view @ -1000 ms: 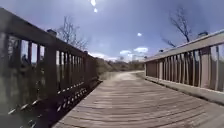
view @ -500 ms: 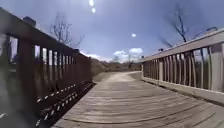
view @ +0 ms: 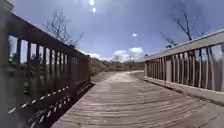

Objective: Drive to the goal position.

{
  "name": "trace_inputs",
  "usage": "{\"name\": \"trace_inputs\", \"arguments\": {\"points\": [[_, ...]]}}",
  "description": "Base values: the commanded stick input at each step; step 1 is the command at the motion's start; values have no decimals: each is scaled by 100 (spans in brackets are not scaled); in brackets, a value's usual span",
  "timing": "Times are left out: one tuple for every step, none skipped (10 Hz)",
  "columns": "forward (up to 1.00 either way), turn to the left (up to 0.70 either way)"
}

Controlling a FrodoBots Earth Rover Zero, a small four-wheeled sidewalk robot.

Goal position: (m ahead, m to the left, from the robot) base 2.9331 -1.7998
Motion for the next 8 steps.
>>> {"name": "trace_inputs", "arguments": {"points": [[58,0],[50,0],[50,0],[50,0],[50,0],[50,0],[50,0],[50,0]]}}
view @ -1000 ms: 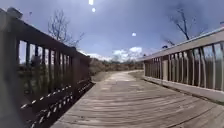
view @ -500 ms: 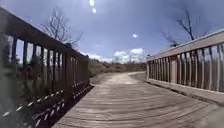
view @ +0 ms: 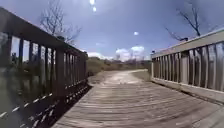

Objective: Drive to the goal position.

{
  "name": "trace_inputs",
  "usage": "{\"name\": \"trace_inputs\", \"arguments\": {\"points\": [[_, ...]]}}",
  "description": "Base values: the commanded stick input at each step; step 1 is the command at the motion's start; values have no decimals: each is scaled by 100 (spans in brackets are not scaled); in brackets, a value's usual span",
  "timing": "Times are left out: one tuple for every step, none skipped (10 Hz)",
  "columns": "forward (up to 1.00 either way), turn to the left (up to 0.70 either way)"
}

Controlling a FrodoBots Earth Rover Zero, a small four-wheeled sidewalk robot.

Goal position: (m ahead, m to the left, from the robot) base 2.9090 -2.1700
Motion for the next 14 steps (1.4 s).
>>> {"name": "trace_inputs", "arguments": {"points": [[50,0],[50,0],[50,0],[50,0],[50,0],[50,0],[50,0],[50,0],[50,0],[50,-5],[50,-50],[50,-50],[50,-50],[50,-20]]}}
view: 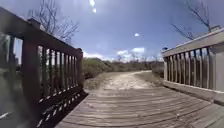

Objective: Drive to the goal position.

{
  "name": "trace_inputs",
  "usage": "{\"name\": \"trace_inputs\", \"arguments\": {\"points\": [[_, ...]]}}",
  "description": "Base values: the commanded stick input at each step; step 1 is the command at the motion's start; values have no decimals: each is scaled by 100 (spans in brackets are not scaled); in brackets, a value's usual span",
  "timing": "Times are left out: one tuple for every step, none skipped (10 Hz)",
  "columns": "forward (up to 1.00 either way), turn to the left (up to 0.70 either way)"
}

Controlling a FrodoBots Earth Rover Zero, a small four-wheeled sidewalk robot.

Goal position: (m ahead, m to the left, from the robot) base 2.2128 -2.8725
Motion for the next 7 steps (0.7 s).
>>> {"name": "trace_inputs", "arguments": {"points": [[50,0],[50,0],[50,0],[50,0],[50,0],[50,0],[50,0]]}}
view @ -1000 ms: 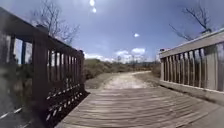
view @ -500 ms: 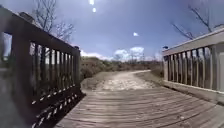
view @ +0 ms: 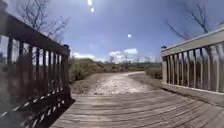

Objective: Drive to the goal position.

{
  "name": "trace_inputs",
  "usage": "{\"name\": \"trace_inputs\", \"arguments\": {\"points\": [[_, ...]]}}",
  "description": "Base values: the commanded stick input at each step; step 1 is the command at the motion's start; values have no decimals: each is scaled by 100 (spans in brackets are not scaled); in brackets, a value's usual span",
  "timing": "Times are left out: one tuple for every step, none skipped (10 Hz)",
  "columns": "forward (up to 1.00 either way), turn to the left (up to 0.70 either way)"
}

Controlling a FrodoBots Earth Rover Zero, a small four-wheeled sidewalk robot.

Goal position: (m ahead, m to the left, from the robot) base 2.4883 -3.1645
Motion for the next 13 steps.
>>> {"name": "trace_inputs", "arguments": {"points": [[50,0],[50,0],[50,0],[50,0],[50,0],[50,0],[50,0],[50,0],[50,0],[50,0],[50,0],[50,0],[50,0]]}}
